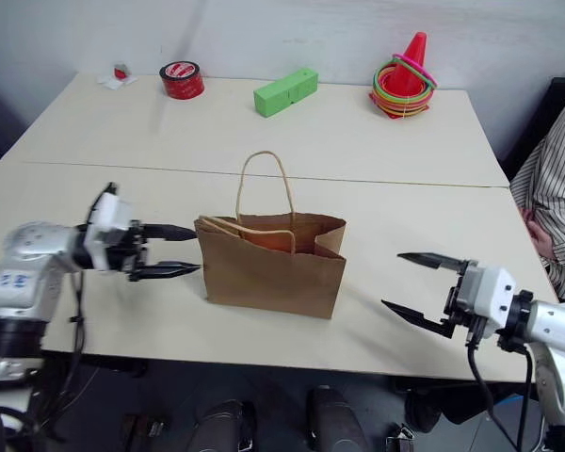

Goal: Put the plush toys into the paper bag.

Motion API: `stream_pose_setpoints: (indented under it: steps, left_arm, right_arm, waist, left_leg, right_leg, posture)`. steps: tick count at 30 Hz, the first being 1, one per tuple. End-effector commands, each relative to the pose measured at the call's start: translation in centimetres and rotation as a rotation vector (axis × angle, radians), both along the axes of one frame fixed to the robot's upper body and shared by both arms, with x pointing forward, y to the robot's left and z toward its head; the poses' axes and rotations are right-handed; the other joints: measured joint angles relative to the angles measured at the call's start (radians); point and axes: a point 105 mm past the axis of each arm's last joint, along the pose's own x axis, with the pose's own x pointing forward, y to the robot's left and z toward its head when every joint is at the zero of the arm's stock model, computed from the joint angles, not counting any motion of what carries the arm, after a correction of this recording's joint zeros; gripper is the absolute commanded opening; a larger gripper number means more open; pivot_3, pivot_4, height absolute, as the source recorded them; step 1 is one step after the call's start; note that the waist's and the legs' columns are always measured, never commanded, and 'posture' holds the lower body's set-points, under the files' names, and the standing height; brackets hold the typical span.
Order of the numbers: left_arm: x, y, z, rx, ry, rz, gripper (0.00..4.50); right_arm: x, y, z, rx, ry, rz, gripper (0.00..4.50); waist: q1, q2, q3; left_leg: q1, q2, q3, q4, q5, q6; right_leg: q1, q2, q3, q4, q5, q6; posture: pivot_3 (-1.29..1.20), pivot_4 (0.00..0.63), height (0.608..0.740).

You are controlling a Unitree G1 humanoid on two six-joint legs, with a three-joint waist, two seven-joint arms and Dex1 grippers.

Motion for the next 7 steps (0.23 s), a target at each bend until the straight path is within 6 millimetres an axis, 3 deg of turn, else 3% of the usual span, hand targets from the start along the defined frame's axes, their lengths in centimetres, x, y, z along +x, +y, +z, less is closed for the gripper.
stream_pose_setpoints:
  steps: [1,2,7]
  left_arm:
    - [-0.9,3.4,1.7,0.039,-0.086,0.128,4.15]
    - [-1.4,4.6,1.7,0.054,-0.093,0.178,4.45]
    - [-3.8,7.4,0.9,0.096,-0.105,0.299,4.48]
  right_arm:
    - [-0.1,-1.1,1.4,-0.019,0.009,0.018,4.5]
    - [-0.1,-1.7,1.6,-0.032,0.042,0.02,4.5]
    - [0.1,-3.6,2.5,-0.1,0.063,0.021,4.5]
  waist:
    - [0.001,0.0,0.0]
    - [0.002,0.001,0.001]
    - [0.003,0.002,0.001]
  left_leg:
    - [0.0,0.0,0.0,0.0,0.0,0.0]
    - [0.0,0.0,0.0,0.0,0.0,0.0]
    - [0.0,0.0,0.0,0.0,-0.002,0.002]
  right_leg:
    - [0.0,0.0,0.0,0.0,0.0,0.0]
    - [0.0,0.0,0.0,0.0,0.0,-0.001]
    - [0.0,-0.002,-0.001,-0.001,0.0,-0.001]
  posture:
    - [0.0,0.15,0.74]
    - [0.0,0.15,0.74]
    - [0.0,0.15,0.74]
